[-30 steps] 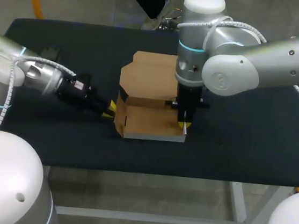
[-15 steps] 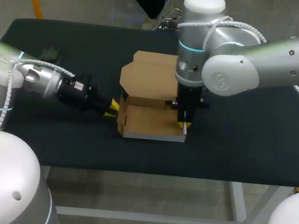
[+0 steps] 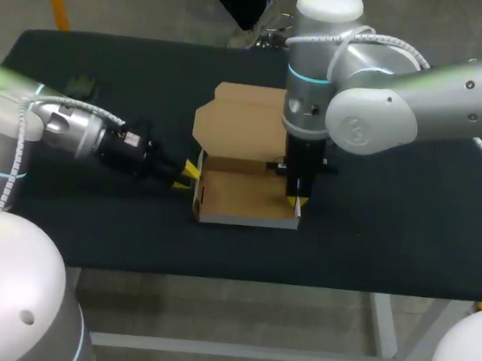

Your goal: Assemble the packaging by folding the flat box into shape, placing the metal phone stand inside, and closing the box properly

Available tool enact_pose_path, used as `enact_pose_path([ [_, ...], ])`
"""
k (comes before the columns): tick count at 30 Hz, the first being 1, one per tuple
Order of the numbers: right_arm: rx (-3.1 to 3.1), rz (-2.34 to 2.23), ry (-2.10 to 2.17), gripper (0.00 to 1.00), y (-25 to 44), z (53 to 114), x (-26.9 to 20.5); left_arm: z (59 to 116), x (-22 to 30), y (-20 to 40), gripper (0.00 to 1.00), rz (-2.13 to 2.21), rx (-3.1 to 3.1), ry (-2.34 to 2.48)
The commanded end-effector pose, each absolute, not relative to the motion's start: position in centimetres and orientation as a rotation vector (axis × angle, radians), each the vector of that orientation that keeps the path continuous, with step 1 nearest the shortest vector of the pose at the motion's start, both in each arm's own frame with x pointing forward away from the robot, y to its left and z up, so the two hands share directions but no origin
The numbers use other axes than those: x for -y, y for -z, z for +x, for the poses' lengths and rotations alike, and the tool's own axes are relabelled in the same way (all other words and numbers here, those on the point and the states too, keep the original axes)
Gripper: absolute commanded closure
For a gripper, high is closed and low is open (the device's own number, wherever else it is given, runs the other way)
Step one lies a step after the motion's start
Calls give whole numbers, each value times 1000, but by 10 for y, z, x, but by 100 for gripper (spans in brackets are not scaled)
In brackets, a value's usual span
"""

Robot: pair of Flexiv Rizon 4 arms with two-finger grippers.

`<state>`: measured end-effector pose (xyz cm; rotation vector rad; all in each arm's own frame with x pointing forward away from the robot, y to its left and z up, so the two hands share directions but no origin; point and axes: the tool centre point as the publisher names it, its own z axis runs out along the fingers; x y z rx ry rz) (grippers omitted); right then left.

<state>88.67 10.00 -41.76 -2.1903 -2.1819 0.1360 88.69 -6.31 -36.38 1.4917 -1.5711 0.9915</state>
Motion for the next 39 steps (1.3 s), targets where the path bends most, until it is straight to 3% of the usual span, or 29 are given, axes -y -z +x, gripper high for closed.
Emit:
enact_pose_path([
  [1,2182,-2188,-141,100,419,887,-101,888,69,364,62,1507,1587,-979],
  [39,2182,-2188,-141,100,419,887,-101,895,85,371,56,1778,1746,-842],
])
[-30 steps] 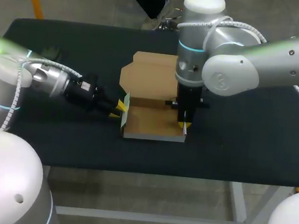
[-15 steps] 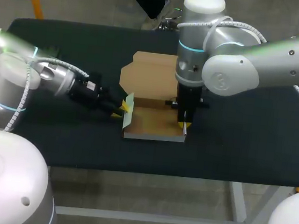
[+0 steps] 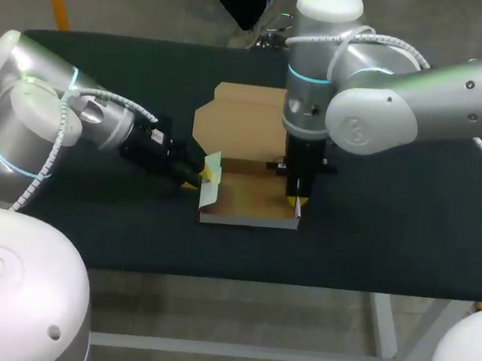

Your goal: Assemble the packaging by folding the flat box into shape, placing the metal phone stand inside, and closing the box properly

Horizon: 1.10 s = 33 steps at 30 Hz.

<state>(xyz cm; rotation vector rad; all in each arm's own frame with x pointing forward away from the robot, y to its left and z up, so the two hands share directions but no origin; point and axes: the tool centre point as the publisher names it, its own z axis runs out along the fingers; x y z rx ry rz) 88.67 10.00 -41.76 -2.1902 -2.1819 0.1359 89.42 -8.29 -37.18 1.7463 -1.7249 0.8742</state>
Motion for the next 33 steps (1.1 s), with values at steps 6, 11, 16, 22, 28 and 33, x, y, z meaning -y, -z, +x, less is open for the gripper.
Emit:
enact_pose_path([
  [6,2182,-2188,-141,100,419,887,-101,894,87,374,56,1827,1792,-789],
  [11,2182,-2188,-141,100,419,887,-101,893,88,375,55,1862,1841,-739],
  [16,2182,-2188,-141,100,419,887,-101,892,90,377,56,1901,1898,-687],
  [22,2182,-2188,-141,100,419,887,-101,892,91,377,58,1951,1966,-614],
  [28,2182,-2188,-141,100,419,887,-101,890,94,381,60,2032,2049,-508],
  [33,2182,-2188,-141,100,419,887,-101,890,95,385,69,2077,2086,-433],
])
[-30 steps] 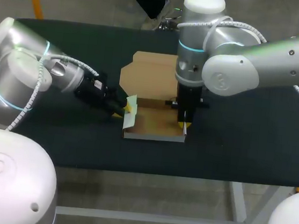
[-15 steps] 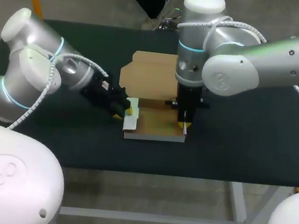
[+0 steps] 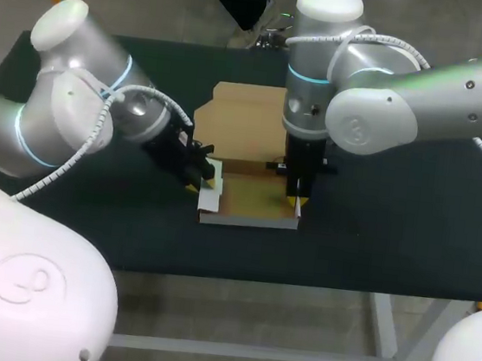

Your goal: Assemble the packaging by folding the flat box into shape, placing the metal phone stand inside, and closing the box properly

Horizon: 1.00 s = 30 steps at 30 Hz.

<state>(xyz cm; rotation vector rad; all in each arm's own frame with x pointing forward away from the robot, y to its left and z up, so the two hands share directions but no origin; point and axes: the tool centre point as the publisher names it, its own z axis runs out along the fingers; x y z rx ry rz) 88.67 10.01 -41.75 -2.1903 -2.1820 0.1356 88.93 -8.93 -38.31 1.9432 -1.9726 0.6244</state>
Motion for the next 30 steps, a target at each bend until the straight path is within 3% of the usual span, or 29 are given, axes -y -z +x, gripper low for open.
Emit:
enact_pose_path([
  [1,2182,-2188,-141,100,419,887,-101,891,95,386,70,2088,2092,-415],
  [11,2182,-2188,-141,100,419,887,-101,893,95,393,67,2136,2135,-290],
  [30,2182,-2188,-141,100,419,887,-101,893,91,405,79,2202,2223,-127],
])
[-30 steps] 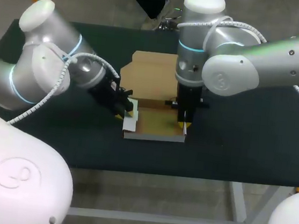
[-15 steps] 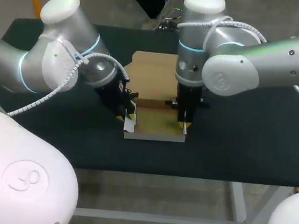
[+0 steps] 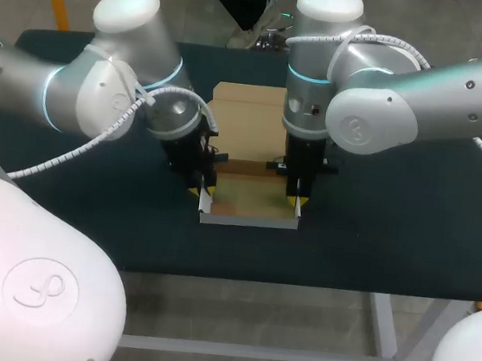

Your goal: Assemble the packaging by folding the flat box into shape, placing the metal phone stand inside, and closing the box properly

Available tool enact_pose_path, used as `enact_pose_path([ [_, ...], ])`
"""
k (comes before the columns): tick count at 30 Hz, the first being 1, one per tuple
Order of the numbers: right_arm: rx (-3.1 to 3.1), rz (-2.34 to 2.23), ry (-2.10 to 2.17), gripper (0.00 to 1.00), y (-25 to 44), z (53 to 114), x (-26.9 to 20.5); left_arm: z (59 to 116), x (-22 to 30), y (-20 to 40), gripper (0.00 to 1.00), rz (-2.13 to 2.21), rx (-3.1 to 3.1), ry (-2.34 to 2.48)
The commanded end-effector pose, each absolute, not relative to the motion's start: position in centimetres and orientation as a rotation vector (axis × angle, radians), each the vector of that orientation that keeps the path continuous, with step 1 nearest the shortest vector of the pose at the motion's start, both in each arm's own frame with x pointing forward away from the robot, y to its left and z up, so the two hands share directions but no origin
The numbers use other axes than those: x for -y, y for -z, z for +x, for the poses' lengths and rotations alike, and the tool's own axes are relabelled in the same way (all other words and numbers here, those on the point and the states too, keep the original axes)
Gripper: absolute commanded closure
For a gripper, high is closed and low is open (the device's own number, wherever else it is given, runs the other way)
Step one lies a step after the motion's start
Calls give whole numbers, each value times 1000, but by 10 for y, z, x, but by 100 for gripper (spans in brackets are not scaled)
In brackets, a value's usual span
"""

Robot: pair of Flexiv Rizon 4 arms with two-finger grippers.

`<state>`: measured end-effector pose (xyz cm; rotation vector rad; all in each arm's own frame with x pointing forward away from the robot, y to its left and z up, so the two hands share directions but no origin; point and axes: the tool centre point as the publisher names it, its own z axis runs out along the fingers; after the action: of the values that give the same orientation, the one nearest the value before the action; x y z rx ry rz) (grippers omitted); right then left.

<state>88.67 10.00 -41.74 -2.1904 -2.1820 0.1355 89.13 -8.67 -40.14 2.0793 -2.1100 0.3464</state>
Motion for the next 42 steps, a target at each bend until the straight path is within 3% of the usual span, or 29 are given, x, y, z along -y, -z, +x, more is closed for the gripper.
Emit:
enact_pose_path([
  [1,2182,-2188,-141,100,419,887,-101,893,91,406,81,2206,2226,-121],
  [13,2182,-2188,-141,100,419,887,-101,897,88,410,90,2239,2247,-85],
  [16,2182,-2188,-141,100,419,887,-101,899,89,412,100,2254,2255,-76],
  [26,2218,-2153,-126,100,416,888,-103,900,88,414,100,2267,2256,-83],
  [27,2227,-2141,-121,91,415,888,-104,900,87,414,100,2270,2255,-86],
  [29,2251,-2113,-109,58,413,887,-105,900,87,414,100,2273,2254,-89],
  [31,2269,-2088,-95,6,411,885,-106,900,87,414,100,2274,2254,-93],
  [32,2283,-2069,-84,0,410,884,-106,900,87,414,100,2275,2254,-94],
  [42,2434,-1883,29,0,391,872,-101,900,86,413,100,2280,2254,-139],
])
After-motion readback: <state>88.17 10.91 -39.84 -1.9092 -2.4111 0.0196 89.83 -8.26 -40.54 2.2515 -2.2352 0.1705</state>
